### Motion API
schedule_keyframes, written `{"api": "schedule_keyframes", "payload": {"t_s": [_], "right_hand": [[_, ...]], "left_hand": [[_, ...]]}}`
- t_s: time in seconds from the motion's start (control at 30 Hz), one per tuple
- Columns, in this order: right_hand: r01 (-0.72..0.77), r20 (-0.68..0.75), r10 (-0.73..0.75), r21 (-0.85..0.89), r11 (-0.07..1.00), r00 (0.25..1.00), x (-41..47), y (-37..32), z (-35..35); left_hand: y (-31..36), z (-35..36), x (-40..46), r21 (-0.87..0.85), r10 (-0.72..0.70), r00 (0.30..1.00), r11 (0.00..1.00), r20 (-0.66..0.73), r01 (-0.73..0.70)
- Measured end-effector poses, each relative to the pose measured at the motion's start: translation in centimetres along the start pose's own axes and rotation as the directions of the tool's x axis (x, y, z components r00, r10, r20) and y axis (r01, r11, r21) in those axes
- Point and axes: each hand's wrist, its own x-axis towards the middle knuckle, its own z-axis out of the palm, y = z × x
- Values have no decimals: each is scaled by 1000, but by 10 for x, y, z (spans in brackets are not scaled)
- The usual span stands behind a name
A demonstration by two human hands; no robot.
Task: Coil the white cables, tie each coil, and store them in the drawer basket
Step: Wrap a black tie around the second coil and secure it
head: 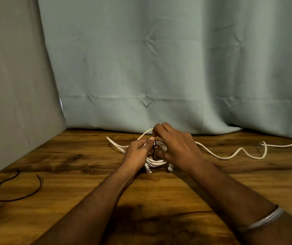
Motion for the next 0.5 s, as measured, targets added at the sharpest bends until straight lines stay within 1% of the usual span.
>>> {"api": "schedule_keyframes", "payload": {"t_s": [0.07,0.17,0.23,0.3,0.37,0.43,0.5], "right_hand": [[78,1,-78,-101,992,997,2,-6,0],[133,-30,-141,-184,974,990,3,-11,2],[191,-104,-217,-212,958,971,4,-12,4],[285,-165,-332,-257,924,929,2,-11,6],[348,-169,-402,-277,896,900,-2,-7,8],[348,-157,-386,-221,911,909,-4,-4,10],[324,-168,-349,-159,933,922,-6,-4,10]], "left_hand": [[-5,-4,4,132,19,999,991,-43,-13],[-6,-10,3,218,1,998,976,-67,14],[-2,-12,0,198,-41,997,979,-67,54],[-1,-12,-1,150,-69,994,985,-87,81],[-1,-11,0,106,-67,994,992,-81,75],[-3,-10,1,81,-11,997,997,-81,18],[-4,-11,0,131,64,994,990,-85,-52]]}}
